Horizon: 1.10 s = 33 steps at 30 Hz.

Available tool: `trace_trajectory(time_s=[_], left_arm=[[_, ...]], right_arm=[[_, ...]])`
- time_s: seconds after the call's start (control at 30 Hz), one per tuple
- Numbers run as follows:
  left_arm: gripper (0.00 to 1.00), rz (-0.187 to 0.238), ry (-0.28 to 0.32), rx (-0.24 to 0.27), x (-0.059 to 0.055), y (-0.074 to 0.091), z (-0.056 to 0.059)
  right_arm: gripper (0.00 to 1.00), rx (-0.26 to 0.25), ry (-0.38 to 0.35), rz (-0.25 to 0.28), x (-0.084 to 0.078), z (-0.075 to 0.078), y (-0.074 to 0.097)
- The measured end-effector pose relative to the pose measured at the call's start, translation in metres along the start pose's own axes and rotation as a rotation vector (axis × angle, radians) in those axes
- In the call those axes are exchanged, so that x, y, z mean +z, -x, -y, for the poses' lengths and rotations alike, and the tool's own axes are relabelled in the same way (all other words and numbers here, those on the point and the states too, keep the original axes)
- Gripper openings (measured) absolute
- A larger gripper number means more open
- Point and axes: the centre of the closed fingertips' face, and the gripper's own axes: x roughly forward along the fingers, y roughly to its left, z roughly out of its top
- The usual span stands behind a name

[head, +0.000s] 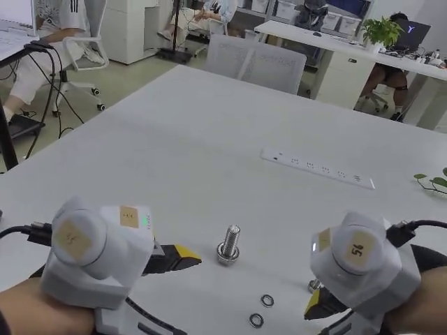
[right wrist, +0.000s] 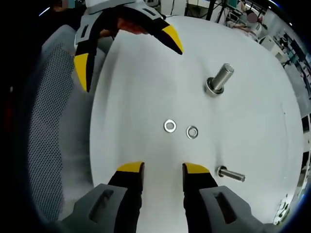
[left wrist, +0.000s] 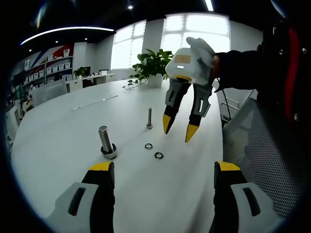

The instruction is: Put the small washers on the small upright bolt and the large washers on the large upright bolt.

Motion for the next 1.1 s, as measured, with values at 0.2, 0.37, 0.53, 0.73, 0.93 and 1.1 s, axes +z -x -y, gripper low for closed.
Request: trace_trajectory(time_s=[0.2,0.37,0.53,0.73,0.93,1.1], left_arm=[[0.84,0.000,0.000,0.001,0.000,0.001,0.000],[0.84,0.002,0.000,0.002,0.001,0.001,0.001],[0.84,0.002,-0.001,0.000,0.001,0.001,0.001],[0.84,0.006,0.001,0.000,0.001,0.002,0.000],[0.84,0.012,0.001,0.000,0.002,0.002,0.000],[0.83,0.015,0.000,0.001,0.004,0.002,0.000]], right_arm=[[0.32,0.016,0.043,0.008,0.018,-0.003,-0.006],[0.30,0.026,0.069,0.017,0.032,-0.001,-0.011],[0.27,0.037,0.089,0.023,0.043,0.000,-0.016],[0.25,0.041,0.106,0.011,0.049,0.004,-0.022],[0.23,0.045,0.112,-0.010,0.047,0.006,-0.026],[0.21,0.043,0.122,-0.026,0.044,0.008,-0.028]])
